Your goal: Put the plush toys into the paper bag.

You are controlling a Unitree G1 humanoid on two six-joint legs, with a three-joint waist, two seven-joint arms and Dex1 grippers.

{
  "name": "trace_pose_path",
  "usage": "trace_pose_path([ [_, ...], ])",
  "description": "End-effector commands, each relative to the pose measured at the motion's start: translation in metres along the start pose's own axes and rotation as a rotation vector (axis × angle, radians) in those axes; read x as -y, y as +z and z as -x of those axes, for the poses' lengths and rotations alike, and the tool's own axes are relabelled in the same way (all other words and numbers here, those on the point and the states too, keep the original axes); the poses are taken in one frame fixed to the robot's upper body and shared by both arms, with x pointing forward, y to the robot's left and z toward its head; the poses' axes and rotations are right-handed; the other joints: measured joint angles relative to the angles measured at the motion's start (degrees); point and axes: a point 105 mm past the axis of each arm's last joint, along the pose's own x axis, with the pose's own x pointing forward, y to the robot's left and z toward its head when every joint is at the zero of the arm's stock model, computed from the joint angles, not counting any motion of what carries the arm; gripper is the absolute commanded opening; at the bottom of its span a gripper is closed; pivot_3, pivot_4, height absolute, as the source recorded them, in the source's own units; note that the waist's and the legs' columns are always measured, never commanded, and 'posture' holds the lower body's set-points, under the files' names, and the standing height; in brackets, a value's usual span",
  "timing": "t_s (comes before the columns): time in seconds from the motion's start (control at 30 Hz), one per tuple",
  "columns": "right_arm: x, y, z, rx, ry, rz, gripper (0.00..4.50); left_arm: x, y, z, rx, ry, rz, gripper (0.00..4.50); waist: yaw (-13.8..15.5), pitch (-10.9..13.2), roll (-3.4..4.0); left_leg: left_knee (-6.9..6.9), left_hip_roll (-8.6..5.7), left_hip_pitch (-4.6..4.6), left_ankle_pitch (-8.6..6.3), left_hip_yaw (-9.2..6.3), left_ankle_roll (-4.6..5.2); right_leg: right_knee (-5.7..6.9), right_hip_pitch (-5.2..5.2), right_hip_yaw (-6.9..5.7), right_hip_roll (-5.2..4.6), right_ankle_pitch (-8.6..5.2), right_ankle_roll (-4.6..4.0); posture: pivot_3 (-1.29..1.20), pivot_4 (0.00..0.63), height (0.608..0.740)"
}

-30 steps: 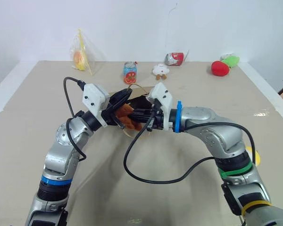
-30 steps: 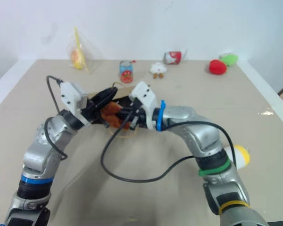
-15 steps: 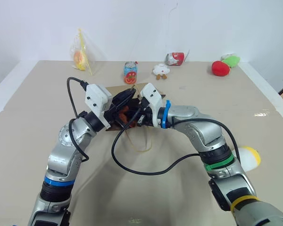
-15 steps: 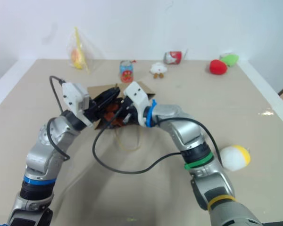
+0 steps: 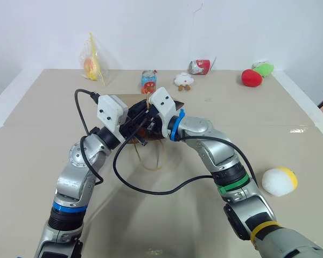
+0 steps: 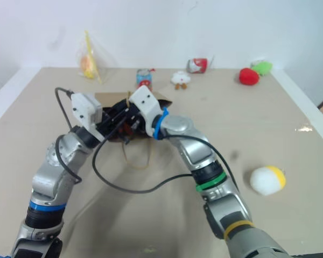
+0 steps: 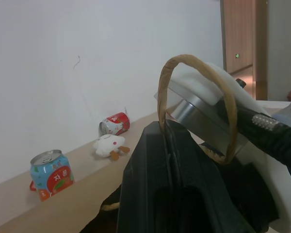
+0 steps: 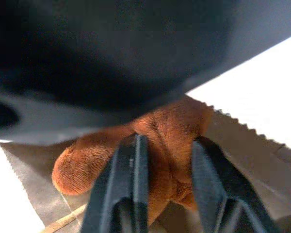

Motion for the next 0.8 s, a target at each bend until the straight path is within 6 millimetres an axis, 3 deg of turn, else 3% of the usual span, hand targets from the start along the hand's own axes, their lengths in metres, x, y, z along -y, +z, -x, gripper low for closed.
trace_pose_path([
  [0.03, 0.0, 0.021, 0.013, 0.061, 0.02, 0.042, 2.71, 0.004, 0.013, -0.007, 0.051, -0.028, -0.032, 0.0, 0.0, 0.0, 0.0, 0.0, 0.0, 0.0, 0.0, 0.0, 0.0, 0.0, 0.0, 0.0, 0.0, 0.0, 0.0, 0.0, 0.15, 0.74],
  [0.13, -0.003, 0.026, 0.034, 0.064, 0.067, 0.057, 3.87, 0.0, 0.011, -0.007, 0.041, -0.022, -0.041, 0.0, 0.0, 0.0, 0.0, 0.0, 0.0, -0.01, 0.0, 0.0, 0.0, 0.0, 0.0, -0.01, 0.0, 0.0, 0.0, 0.0, 0.15, 0.74],
  [0.27, -0.002, 0.03, 0.069, 0.06, 0.112, 0.047, 3.87, -0.003, 0.01, -0.006, 0.033, -0.015, -0.038, 0.0, 0.2, 0.0, 0.0, 0.0, -0.03, -0.06, -0.02, -0.01, 0.03, -0.05, 0.0, -0.04, -0.05, -0.01, 0.01, 0.0, 0.15, 0.74],
  [0.53, -0.001, 0.023, 0.11, -0.01, 0.139, 0.037, 3.87, -0.004, 0.012, -0.008, 0.04, -0.022, -0.034, 0.0, 0.1, 0.0, 0.0, -0.02, 0.03, 0.04, -0.02, -0.05, 0.05, 0.0, 0.02, -0.06, 0.05, -0.01, 0.0, 0.0, 0.15, 0.74],
  [0.6, 0.001, 0.022, 0.13, -0.037, 0.163, 0.036, 3.87, -0.004, 0.012, -0.008, 0.039, -0.034, -0.041, 0.0, 0.0, 0.0, 0.0, -0.02, 0.02, 0.04, -0.02, -0.01, 0.05, 0.0, 0.02, -0.03, 0.03, -0.01, 0.0, 0.0, 0.15, 0.74],
  [0.7, 0.019, 0.015, 0.159, -0.12, 0.11, 0.038, 3.87, -0.003, 0.012, -0.007, 0.039, -0.046, -0.041, 0.0, 0.3, 0.0, 0.0, -0.01, -0.03, 0.0, -0.03, -0.01, 0.05, -0.06, 0.03, -0.03, -0.02, -0.02, 0.02, 0.0, 0.15, 0.74],
  [0.8, 0.059, 0.0, 0.202, -0.226, -0.084, 0.01, 3.87, 0.003, 0.01, -0.006, 0.034, -0.066, -0.04, 0.0, 0.3, 0.0, 0.0, -0.02, -0.09, -0.03, -0.06, 0.02, 0.09, -0.11, 0.03, -0.02, -0.08, -0.03, 0.03, 0.0, 0.15, 0.74],
])
